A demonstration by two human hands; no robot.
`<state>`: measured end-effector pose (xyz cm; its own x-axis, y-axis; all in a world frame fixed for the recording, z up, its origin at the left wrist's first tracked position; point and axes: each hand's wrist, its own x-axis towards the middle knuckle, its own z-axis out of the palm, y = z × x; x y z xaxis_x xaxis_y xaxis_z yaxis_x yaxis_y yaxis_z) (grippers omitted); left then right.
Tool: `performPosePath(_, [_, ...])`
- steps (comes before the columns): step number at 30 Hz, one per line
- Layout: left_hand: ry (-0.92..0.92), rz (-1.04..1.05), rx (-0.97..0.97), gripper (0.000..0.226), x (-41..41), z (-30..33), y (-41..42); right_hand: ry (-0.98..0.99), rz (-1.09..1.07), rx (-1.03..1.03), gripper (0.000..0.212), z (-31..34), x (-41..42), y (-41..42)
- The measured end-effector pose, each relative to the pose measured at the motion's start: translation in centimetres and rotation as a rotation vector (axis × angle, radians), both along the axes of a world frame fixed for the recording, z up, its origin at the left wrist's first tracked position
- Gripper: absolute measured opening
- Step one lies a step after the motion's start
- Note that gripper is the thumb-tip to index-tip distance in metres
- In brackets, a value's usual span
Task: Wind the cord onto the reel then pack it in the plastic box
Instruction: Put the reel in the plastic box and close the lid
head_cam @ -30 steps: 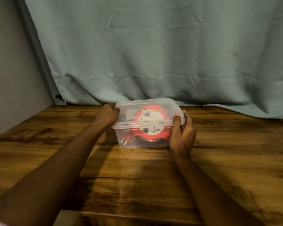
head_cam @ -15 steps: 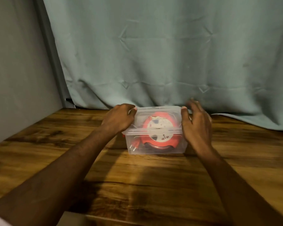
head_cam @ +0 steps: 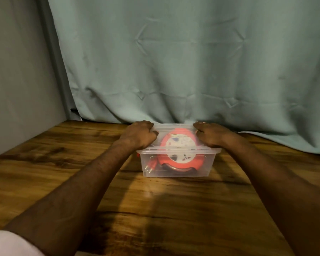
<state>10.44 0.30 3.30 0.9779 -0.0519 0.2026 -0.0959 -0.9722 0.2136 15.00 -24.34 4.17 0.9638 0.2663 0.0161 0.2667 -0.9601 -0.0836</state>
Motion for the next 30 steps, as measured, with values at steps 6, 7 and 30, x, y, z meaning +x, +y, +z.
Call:
performPosePath(6, [-0.010, -0.008, -0.018, 0.057, -0.4, -0.5, 0.3, -0.112, 0.096, 0.031, 0.062, 1.0, 0.1, 3.5])
performPosePath(7, [-0.008, -0.008, -0.015, 0.057, -0.4, -0.5, 0.3, -0.117, 0.111, 0.065, 0.061, 0.4, 0.1, 4.3])
performPosePath(30, [-0.179, 0.266, -0.648, 0.044, -0.4, -2.7, 0.5, 0.187, -0.501, 1.038, 0.030, -1.5, -3.5, -0.7])
